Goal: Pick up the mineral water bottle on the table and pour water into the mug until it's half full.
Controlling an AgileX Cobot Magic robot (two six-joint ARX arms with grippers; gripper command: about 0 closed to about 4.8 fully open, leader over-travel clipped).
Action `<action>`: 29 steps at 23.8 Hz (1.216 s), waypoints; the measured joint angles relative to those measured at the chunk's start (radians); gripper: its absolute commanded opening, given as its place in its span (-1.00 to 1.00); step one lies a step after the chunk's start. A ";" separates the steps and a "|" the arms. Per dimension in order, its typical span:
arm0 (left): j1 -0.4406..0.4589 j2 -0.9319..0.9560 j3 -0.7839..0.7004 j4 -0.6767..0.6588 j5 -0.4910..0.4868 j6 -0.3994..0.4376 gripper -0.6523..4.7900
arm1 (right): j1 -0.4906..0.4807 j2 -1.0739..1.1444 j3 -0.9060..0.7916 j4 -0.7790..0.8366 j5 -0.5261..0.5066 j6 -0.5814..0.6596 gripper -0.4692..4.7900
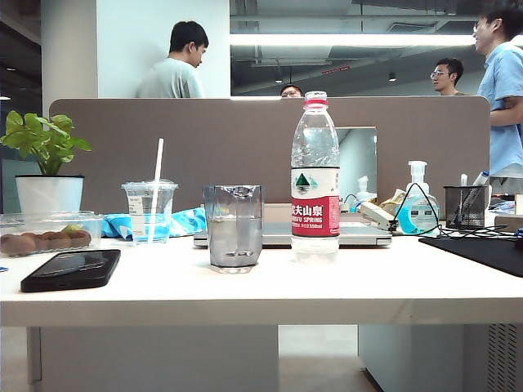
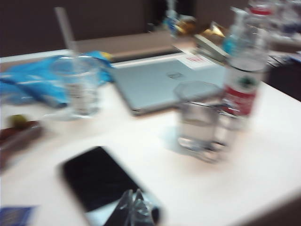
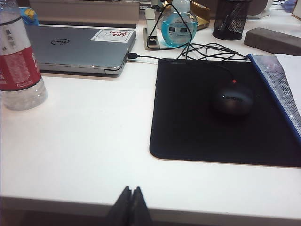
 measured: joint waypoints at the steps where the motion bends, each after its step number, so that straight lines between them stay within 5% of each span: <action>1: 0.039 -0.038 -0.031 0.018 0.001 -0.008 -0.77 | 0.000 0.000 0.000 0.000 0.000 0.000 -0.84; 6: 0.187 -0.298 -0.179 0.031 -0.013 -0.056 -0.77 | 0.000 0.000 0.000 0.000 0.000 0.000 -0.84; 17: 0.174 -0.301 -0.192 -0.067 -0.119 -0.078 -0.77 | -0.002 0.000 0.000 0.000 0.000 -0.001 -0.84; 23: 0.125 -0.301 -0.192 -0.069 -0.269 -0.090 -0.77 | -0.002 0.000 0.000 0.000 0.000 -0.001 -0.84; 29: 0.126 -0.301 -0.192 -0.069 -0.277 -0.097 -0.77 | -0.002 0.000 0.000 0.000 0.000 -0.001 -0.84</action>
